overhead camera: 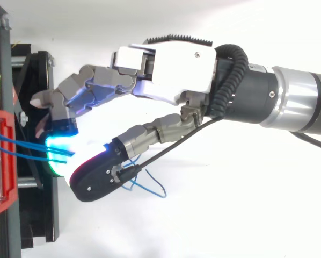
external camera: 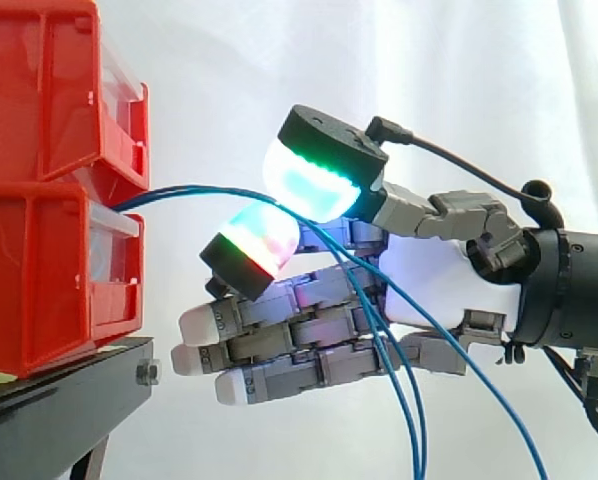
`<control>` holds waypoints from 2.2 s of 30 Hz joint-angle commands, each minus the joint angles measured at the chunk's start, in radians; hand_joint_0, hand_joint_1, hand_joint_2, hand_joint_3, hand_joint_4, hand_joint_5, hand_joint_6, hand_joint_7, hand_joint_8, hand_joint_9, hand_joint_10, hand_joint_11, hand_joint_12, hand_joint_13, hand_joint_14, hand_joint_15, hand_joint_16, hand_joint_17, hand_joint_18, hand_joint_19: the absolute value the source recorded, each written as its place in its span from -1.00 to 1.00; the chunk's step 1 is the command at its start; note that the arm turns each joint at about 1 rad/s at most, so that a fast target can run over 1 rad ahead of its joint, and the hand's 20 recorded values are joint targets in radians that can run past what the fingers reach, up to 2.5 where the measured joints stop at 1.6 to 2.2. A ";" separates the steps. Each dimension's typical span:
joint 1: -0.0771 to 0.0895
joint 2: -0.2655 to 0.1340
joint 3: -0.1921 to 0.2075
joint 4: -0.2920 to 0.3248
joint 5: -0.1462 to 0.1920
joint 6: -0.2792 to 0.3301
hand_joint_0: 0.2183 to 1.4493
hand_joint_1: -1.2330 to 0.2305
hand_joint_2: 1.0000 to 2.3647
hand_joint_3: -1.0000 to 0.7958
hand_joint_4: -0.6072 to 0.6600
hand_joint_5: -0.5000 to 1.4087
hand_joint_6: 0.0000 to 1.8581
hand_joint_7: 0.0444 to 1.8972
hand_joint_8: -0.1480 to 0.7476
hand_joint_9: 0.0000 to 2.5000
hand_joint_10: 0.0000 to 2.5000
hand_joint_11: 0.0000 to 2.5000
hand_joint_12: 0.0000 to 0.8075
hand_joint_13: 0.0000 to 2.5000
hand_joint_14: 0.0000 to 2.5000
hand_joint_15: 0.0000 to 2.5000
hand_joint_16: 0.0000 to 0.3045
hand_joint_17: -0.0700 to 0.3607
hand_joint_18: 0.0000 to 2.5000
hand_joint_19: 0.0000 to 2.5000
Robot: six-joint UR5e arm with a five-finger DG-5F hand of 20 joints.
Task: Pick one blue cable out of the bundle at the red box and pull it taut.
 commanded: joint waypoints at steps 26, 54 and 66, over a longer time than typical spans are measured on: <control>-0.001 0.000 0.000 0.002 0.000 0.000 -0.05 -0.66 -1.00 -0.44 -0.08 -0.77 0.01 -0.08 -0.17 -0.74 -1.00 -0.78 -0.12 -0.86 -1.00 -0.99 -0.64 -0.11 -0.78 -1.00; 0.001 0.000 0.000 0.003 0.000 -0.002 -0.44 -0.22 -1.00 -0.40 0.19 -0.68 -0.04 -0.05 0.09 -0.54 -1.00 -0.75 -0.07 -0.84 -1.00 -0.93 -0.63 -0.09 -0.82 -0.94; 0.001 0.000 0.000 0.003 0.000 -0.002 -0.32 -0.34 -0.98 -0.09 0.15 -0.68 0.01 -0.05 0.11 -0.52 -0.99 -0.69 -0.08 -0.80 -1.00 -0.93 -0.64 -0.10 -0.76 -0.94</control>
